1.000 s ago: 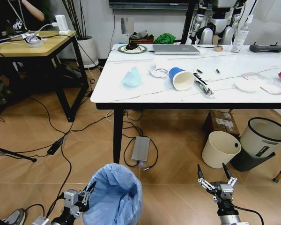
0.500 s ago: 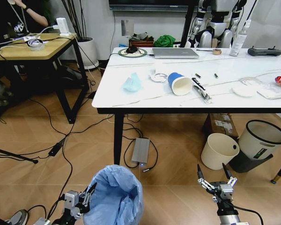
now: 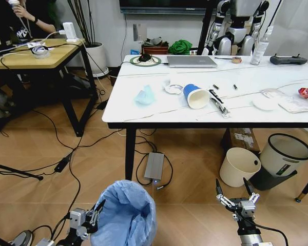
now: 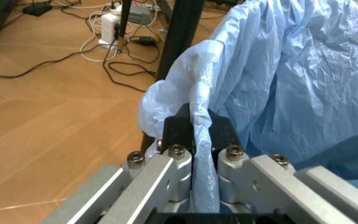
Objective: Pick up the trash bin and place the trash from the table into it.
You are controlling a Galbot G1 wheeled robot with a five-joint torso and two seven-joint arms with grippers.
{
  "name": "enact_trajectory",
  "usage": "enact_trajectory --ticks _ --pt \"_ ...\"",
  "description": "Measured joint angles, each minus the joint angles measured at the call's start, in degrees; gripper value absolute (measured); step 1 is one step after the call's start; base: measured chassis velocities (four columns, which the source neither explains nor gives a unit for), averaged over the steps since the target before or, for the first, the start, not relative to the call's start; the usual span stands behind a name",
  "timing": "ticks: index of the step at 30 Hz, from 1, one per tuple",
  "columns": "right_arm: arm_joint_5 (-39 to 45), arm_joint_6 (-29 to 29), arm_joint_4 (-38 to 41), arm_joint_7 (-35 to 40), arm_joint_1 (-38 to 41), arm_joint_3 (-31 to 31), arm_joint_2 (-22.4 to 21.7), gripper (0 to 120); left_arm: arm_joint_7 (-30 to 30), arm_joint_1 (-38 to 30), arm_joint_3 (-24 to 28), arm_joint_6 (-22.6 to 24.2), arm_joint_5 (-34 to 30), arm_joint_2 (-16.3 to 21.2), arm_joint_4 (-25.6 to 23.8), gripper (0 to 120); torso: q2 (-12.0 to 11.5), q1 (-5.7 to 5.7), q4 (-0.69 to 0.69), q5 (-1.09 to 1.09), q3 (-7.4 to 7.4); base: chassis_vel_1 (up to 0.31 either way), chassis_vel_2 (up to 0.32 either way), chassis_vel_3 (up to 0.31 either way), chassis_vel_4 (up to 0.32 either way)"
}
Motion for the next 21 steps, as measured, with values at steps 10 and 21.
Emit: enact_trajectory --ticks 10,21 --pt "-0.01 0.01 0.15 -0.05 -0.21 -0.02 0.00 100 -0.06 0.08 0.09 0.09 -0.19 0.10 -0.23 0 2.12 0.79 0.00 0.00 1.32 0.000 0.000 0.000 0.000" --pt "-0.28 0.03 0.42 -0.10 -0.43 -0.34 0.00 100 -0.20 0.41 0.13 0.10 -0.93 0.12 -0.64 0 5.03 1.79 0.00 0.00 3.24 0.000 0.000 0.000 0.000"
